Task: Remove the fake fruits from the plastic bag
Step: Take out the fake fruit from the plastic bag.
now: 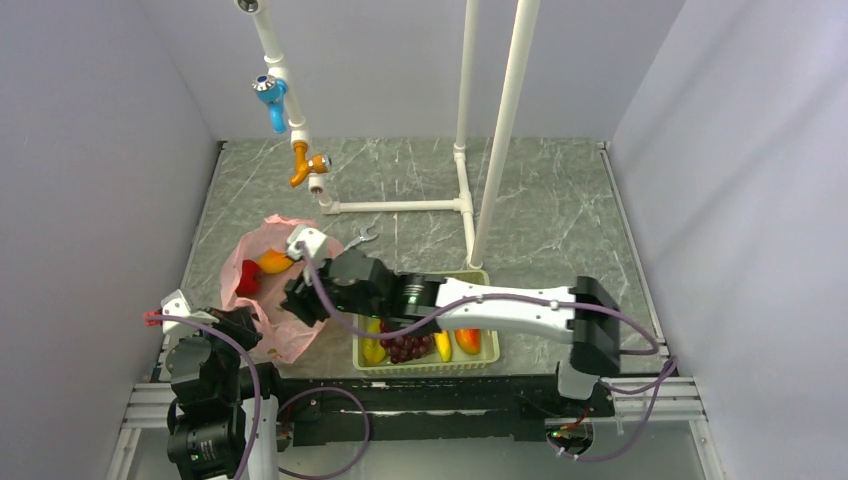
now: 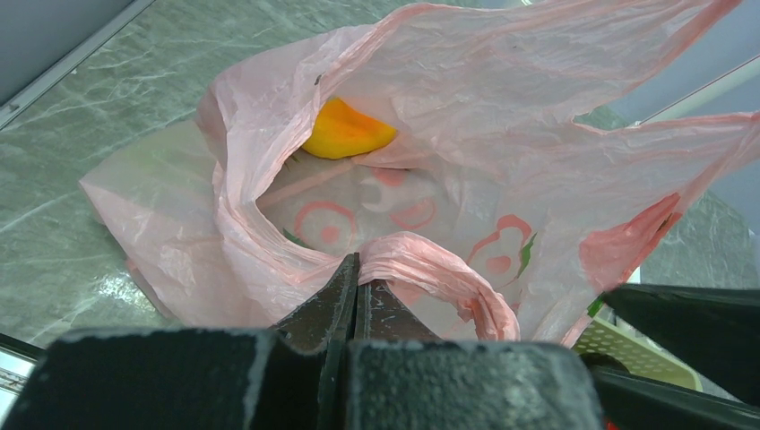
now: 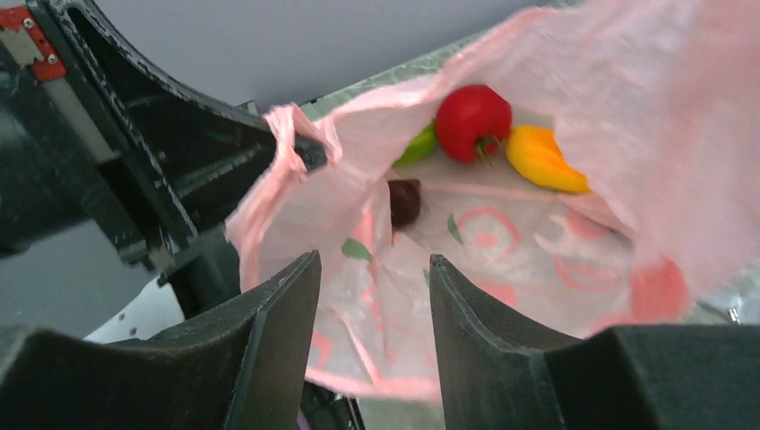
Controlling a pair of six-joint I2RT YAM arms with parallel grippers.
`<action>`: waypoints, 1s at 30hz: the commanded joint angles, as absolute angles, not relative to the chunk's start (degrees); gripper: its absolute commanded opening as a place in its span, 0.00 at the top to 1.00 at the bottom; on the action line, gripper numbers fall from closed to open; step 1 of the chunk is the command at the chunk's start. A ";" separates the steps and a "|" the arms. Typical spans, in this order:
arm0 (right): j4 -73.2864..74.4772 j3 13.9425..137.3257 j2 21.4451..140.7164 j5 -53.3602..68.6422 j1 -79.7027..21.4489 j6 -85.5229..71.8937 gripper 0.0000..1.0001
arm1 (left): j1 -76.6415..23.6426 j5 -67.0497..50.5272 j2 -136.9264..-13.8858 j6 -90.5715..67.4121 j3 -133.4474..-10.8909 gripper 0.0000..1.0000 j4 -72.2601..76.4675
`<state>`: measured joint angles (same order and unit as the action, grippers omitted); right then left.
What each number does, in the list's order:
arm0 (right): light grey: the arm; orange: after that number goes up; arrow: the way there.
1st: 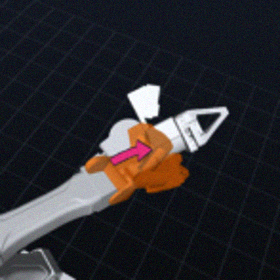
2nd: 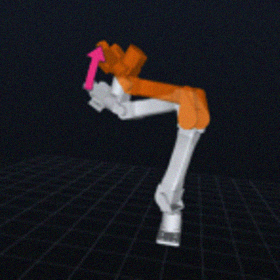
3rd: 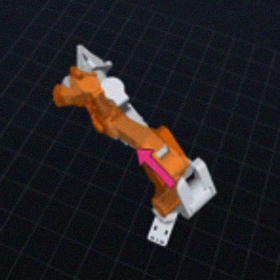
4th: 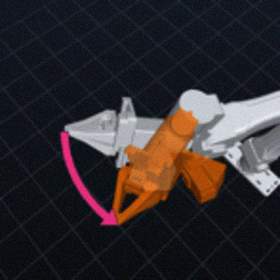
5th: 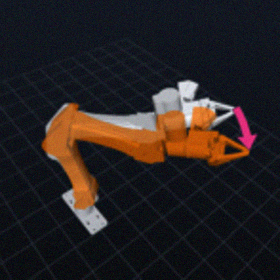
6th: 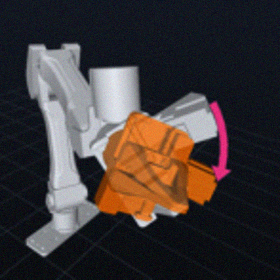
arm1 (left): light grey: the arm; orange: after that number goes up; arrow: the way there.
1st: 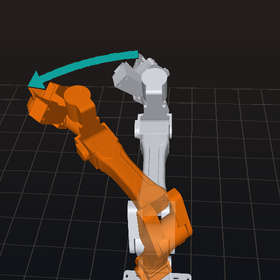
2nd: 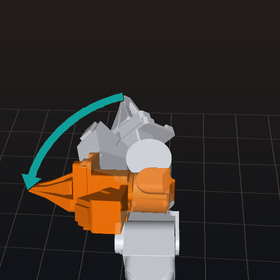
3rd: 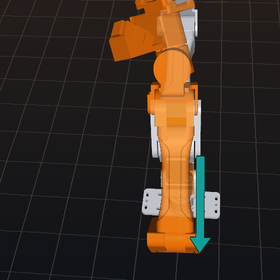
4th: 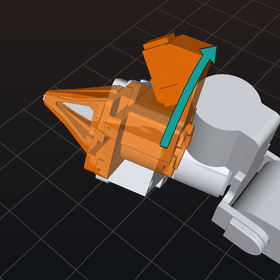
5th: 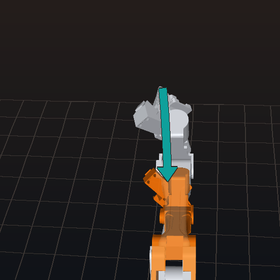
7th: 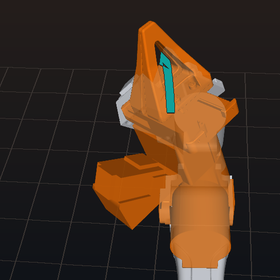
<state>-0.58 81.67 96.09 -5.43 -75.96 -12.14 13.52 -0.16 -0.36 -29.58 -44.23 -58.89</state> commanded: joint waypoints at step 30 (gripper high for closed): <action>-1.09 112.69 135.50 -1.73 -66.06 -4.58 0.21 | 7.29 7.39 -2.64 -13.47 -60.63 1.00 -59.91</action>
<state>0.43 107.96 133.32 -2.28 -65.06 -6.48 7.40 6.37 -0.62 -14.85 -59.53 -62.13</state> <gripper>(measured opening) 0.733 0.010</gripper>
